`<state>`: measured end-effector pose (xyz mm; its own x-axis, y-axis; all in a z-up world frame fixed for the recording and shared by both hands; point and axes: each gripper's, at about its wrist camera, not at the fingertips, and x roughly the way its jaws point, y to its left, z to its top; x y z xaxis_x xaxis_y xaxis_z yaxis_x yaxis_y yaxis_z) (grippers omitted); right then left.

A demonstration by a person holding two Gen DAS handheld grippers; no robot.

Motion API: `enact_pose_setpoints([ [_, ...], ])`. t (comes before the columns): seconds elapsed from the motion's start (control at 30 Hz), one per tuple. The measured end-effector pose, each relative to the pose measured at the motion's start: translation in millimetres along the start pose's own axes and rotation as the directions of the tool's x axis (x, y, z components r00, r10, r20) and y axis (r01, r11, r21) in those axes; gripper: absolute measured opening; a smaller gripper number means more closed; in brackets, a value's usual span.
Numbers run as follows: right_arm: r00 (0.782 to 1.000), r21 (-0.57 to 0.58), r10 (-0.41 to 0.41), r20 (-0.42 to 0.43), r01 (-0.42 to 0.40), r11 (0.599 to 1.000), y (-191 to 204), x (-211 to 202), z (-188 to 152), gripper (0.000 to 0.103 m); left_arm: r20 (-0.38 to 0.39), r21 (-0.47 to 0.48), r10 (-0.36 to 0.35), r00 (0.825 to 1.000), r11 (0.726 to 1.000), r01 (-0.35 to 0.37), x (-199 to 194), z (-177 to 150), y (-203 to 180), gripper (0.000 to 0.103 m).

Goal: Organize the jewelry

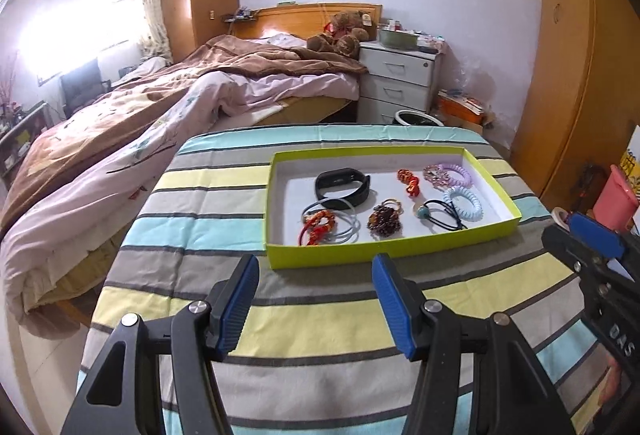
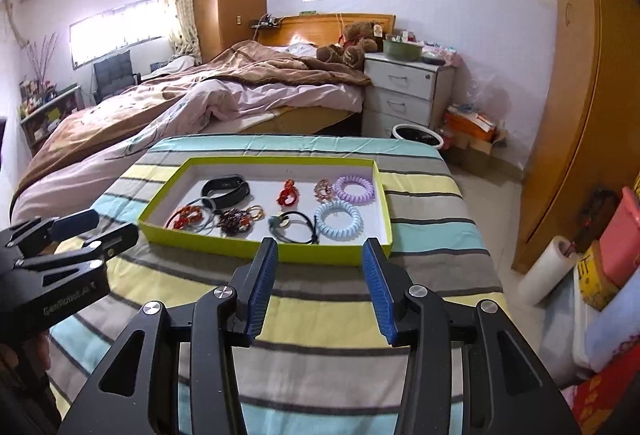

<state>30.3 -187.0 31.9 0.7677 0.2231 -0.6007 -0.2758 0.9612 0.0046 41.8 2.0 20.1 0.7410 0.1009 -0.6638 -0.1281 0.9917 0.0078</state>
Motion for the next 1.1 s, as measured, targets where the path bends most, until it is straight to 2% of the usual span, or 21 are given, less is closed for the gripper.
enact_pose_setpoints([
  [0.1,1.0,0.02,-0.001,0.006,0.001,1.0,3.8,-6.6,-4.3,0.046,0.012,0.04,0.049,0.999,0.998,-0.05,-4.6,-3.2,-4.7,0.059],
  [0.17,1.0,0.017,-0.001,0.017,0.0,1.0,6.9,-11.5,-5.8,0.046,0.021,0.058,0.057,0.998,0.997,-0.059,-7.3,-5.6,-6.9,0.059],
  [0.43,0.999,0.016,-0.009,0.031,0.009,1.0,10.5,-18.6,-5.9,0.047,0.025,0.048,0.008,1.0,0.999,-0.009,-12.8,-7.2,-7.4,0.059],
  [1.1,1.0,0.029,-0.008,0.022,0.008,1.0,9.0,-17.9,-6.6,0.047,0.017,0.021,-0.02,1.0,1.0,0.019,-15.4,-8.6,-4.4,0.059],
])
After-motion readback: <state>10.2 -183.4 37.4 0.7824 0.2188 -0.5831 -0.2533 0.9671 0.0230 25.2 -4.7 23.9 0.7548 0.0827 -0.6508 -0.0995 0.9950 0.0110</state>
